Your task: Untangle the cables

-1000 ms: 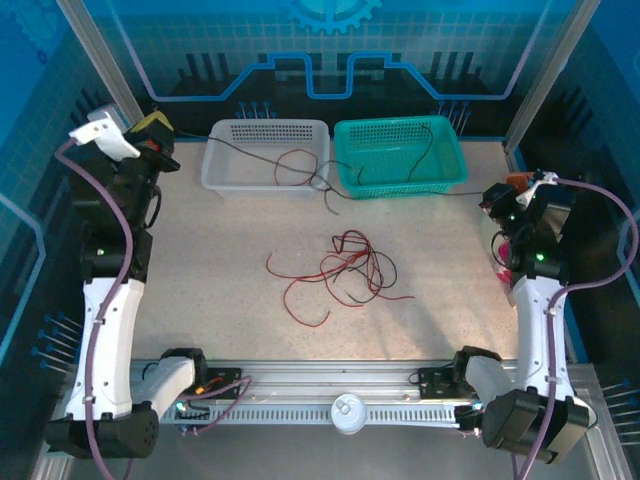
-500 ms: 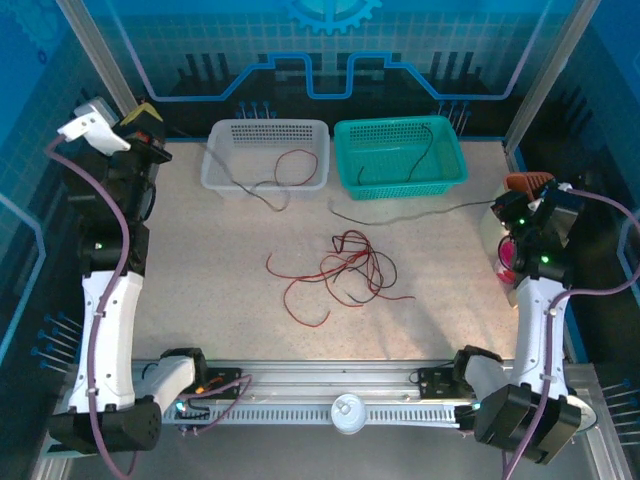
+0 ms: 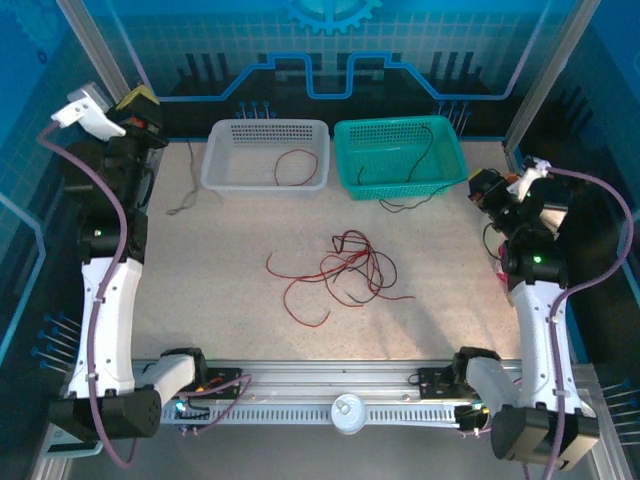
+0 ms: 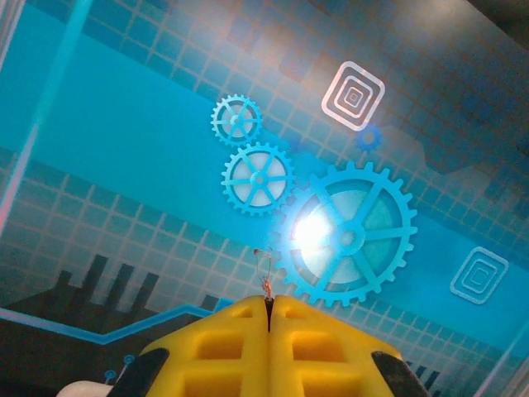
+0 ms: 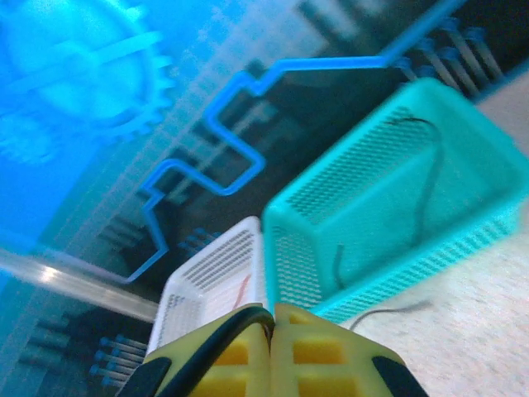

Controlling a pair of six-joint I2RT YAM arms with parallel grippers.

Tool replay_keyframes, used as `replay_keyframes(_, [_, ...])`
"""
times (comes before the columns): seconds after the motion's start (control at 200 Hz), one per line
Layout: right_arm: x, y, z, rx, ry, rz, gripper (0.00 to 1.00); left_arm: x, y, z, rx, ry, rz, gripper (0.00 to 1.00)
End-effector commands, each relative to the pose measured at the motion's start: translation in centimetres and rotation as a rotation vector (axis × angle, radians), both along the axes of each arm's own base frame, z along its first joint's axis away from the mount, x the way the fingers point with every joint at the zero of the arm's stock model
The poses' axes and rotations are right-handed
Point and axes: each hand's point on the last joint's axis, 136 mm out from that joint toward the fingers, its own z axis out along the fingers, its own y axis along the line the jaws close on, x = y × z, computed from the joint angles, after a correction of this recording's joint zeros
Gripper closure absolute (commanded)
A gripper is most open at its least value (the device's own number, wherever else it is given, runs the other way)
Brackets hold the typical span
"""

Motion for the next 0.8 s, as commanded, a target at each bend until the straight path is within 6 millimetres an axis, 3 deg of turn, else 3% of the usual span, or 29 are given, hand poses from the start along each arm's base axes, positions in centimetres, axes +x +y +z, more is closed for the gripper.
replay_keyframes(0.0, [-1.7,2.7,6.0,-0.087,-0.203,0.073,1.00,-0.3,-0.6,2.7,0.001,-0.095,-0.052,1.00])
replay_keyframes(0.255, [-4.9,5.6,12.6,-0.134,-0.440,0.135,1.00,2.4,-1.7,3.6,-0.004,-0.180,-0.156,1.00])
replay_keyframes(0.475, [-7.6,6.5,17.4,-0.157,-0.551,0.172,1.00,6.9,-2.2,3.0,-0.057,-0.236,-0.232,1.00])
replay_keyframes(0.605, [-8.7,6.4,19.2,-0.164,-0.584,0.163,1.00,8.3,-2.9,2.7,-0.087,-0.242,-0.279,1.00])
replay_keyframes(0.795, [-8.4,6.7,20.2,-0.160,-0.597,0.173,1.00,8.3,-5.5,4.3,-0.023,-0.239,-0.336,1.00])
